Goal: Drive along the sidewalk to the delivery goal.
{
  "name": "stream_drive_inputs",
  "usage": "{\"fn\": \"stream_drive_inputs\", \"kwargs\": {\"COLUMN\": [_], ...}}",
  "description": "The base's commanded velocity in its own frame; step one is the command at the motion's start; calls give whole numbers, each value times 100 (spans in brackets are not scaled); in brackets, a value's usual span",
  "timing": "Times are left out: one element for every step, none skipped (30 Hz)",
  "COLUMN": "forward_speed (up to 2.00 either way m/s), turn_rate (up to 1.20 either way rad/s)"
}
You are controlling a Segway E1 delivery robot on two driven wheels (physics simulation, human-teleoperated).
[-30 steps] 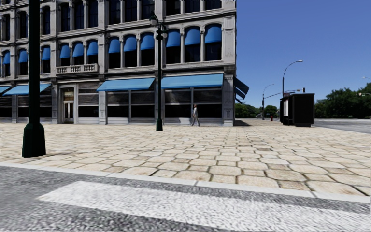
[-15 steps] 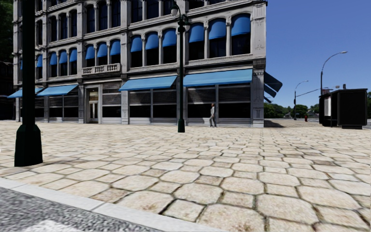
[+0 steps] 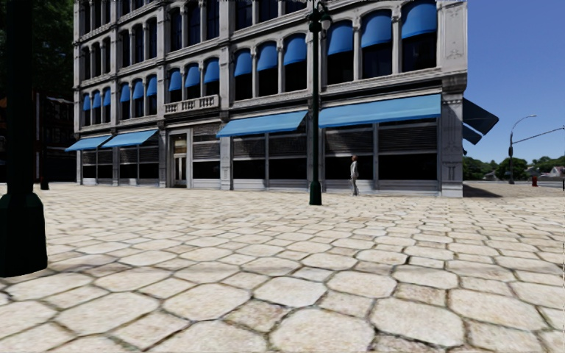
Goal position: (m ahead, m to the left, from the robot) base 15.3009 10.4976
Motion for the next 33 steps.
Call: {"fn": "stream_drive_inputs", "kwargs": {"forward_speed": [197,197,197,197,197,197,197,197,197,197,197,197,197,197,197,197,197,197,197,197,197,197,197,197,197,197,197,197,197,197,197,197,197], "turn_rate": [45,46,46,47,47,47,47,47,48,48,48,48,48,48,48,48,48,48,48,48,48,48,49,49,50,51,53,53,53,53,53,53,53]}}
